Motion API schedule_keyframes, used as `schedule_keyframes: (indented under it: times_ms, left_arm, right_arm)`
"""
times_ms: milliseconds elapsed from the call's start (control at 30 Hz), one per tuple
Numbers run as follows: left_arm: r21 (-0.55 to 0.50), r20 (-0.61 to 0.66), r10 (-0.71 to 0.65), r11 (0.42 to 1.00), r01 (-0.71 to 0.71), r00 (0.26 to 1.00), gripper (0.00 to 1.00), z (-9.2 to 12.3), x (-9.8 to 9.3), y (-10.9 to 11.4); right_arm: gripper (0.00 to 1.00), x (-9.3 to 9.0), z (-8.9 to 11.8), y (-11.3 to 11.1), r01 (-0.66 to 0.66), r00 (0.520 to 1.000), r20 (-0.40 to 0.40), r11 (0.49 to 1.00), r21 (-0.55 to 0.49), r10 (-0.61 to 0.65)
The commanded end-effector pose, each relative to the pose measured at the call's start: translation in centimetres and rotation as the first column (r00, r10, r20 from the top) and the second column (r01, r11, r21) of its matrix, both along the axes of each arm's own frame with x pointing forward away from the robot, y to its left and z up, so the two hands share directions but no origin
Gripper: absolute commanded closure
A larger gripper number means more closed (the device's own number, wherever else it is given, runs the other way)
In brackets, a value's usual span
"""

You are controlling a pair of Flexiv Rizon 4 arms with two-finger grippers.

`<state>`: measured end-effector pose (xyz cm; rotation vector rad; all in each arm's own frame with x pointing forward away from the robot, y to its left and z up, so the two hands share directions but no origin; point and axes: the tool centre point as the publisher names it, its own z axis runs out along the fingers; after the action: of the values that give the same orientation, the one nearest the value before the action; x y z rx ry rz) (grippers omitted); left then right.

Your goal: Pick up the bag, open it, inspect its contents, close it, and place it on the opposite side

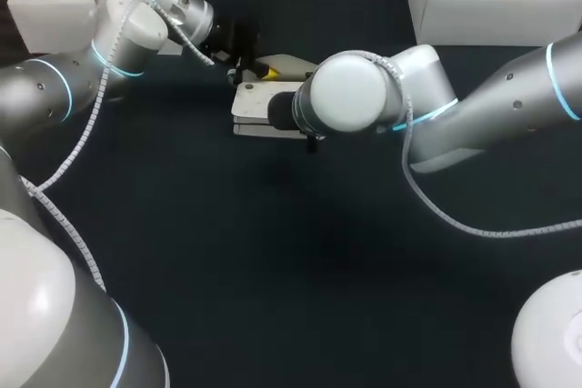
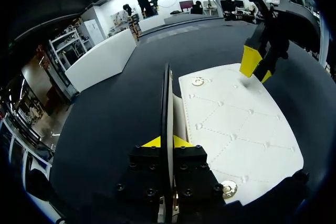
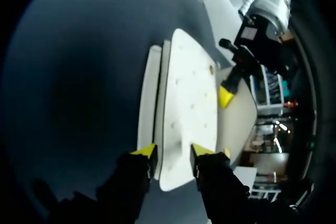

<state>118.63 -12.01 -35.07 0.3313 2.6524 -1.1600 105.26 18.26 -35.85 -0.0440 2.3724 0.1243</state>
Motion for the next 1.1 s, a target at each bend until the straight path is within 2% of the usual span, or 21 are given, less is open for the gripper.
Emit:
schedule_keyframes:
  times_ms: [33, 167, 267, 433, 667, 1100]
  left_arm:
    - [-0.007, -0.003, -0.005, 1.0, 0.005, 1.0, 1.0, -0.1, 0.1, 0.2]
    - [-0.008, -0.007, -0.004, 1.0, 0.004, 1.0, 1.0, -0.2, 0.0, 0.3]
    - [-0.008, -0.01, -0.004, 1.0, 0.004, 1.0, 1.0, -0.3, 0.0, 0.3]
    - [-0.006, -0.008, -0.004, 1.0, 0.004, 1.0, 1.0, -0.3, -0.1, 0.4]
    - [-0.011, 0.041, -0.021, 1.0, 0.022, 0.999, 1.0, -0.1, -1.0, 0.5]
    - [-0.034, 0.245, -0.059, 0.997, 0.07, 0.968, 1.0, -0.7, -3.9, 0.5]
  right_arm:
    - [0.65, 0.6, -0.3, 0.4, 0.008, 1.0, -0.002, 1.0, -0.008, -0.008]
    - [0.73, 0.8, -0.4, 0.4, 0.013, 1.0, -0.003, 1.0, -0.008, -0.013]
    - [0.86, 0.8, -0.4, 0.4, 0.016, 1.0, -0.002, 1.0, -0.008, -0.016]
    - [1.0, 0.8, -0.4, 0.4, 0.02, 1.0, 0.001, 1.0, -0.009, -0.02]
    - [1.0, 0.8, -0.6, 0.4, 0.027, 1.0, 0.002, 1.0, -0.004, -0.027]
    - [1.0, 0.8, -0.6, 0.4, 0.03, 1.0, -0.001, 1.0, 0.001, -0.03]
